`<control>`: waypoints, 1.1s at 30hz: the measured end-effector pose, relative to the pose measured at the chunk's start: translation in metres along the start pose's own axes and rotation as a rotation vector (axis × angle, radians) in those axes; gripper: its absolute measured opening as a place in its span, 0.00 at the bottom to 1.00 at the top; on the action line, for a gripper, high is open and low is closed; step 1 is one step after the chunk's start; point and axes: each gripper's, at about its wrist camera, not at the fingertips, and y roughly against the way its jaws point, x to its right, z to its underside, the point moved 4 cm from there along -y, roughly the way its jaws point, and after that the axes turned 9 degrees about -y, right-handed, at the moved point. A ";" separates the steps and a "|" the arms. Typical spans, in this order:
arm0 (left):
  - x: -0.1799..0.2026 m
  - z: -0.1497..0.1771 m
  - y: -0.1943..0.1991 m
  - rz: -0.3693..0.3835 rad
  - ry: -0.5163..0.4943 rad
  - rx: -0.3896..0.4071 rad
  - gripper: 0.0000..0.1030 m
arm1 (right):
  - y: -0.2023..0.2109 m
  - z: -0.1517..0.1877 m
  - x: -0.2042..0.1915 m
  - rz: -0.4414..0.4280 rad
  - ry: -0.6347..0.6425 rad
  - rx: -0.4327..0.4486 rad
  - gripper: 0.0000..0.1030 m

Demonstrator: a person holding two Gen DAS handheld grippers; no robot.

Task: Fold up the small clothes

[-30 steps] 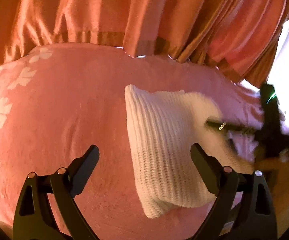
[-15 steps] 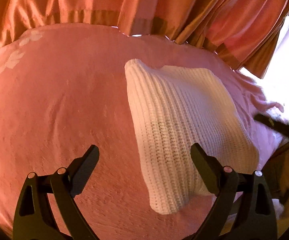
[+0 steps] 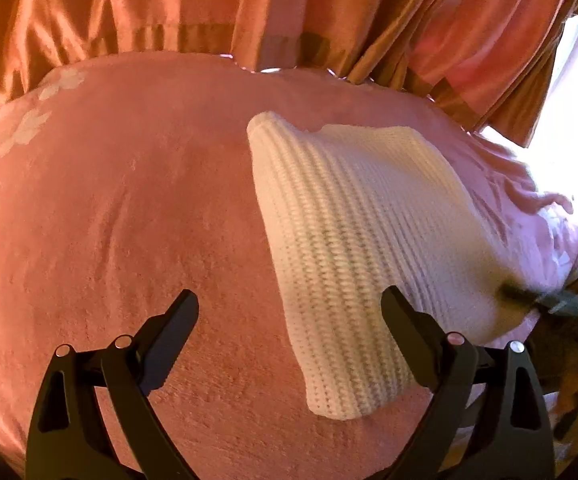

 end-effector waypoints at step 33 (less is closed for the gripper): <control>0.019 -0.060 -0.058 0.313 0.044 -0.100 0.47 | 0.002 -0.070 -0.019 -0.371 -0.154 0.048 0.35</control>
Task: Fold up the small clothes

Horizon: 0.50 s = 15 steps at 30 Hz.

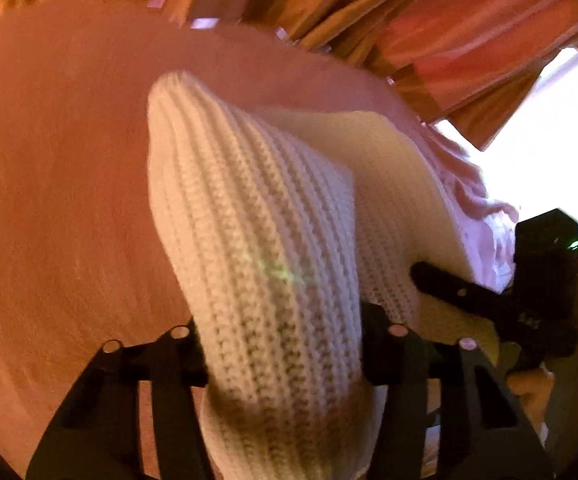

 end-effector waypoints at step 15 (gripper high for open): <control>0.026 -0.051 0.241 -0.128 -0.183 0.393 0.48 | 0.110 -0.006 -0.236 -0.151 0.359 0.302 0.36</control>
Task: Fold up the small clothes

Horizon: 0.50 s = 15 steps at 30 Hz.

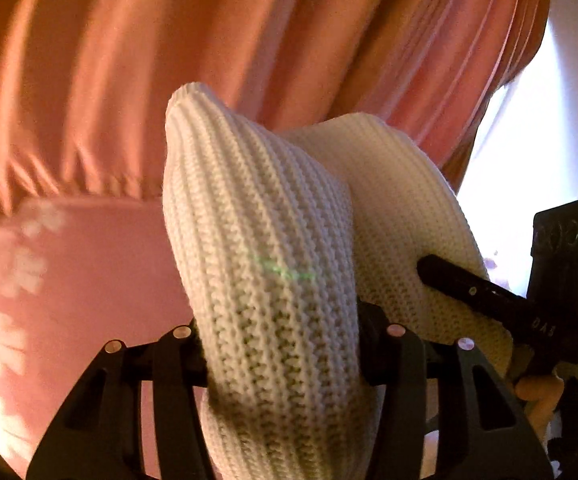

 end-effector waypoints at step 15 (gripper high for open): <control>-0.185 0.072 -0.009 -0.163 0.111 -0.014 0.52 | -0.215 0.053 -0.017 -0.063 0.003 -0.267 0.41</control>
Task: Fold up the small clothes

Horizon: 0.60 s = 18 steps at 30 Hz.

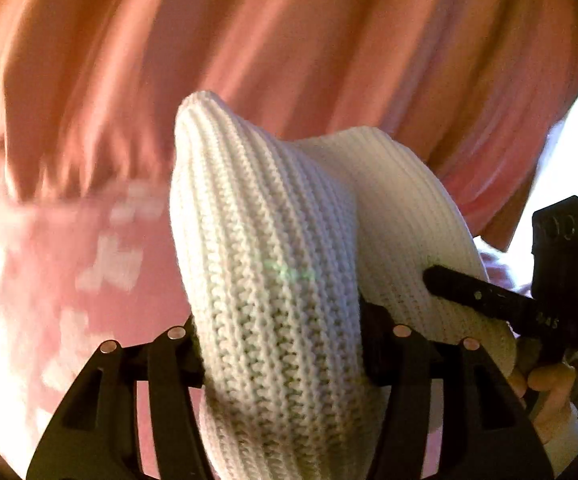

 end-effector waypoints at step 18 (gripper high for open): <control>0.007 0.071 -0.023 -0.421 -0.051 -0.140 0.83 | -0.008 0.080 0.035 0.276 0.105 -0.068 0.16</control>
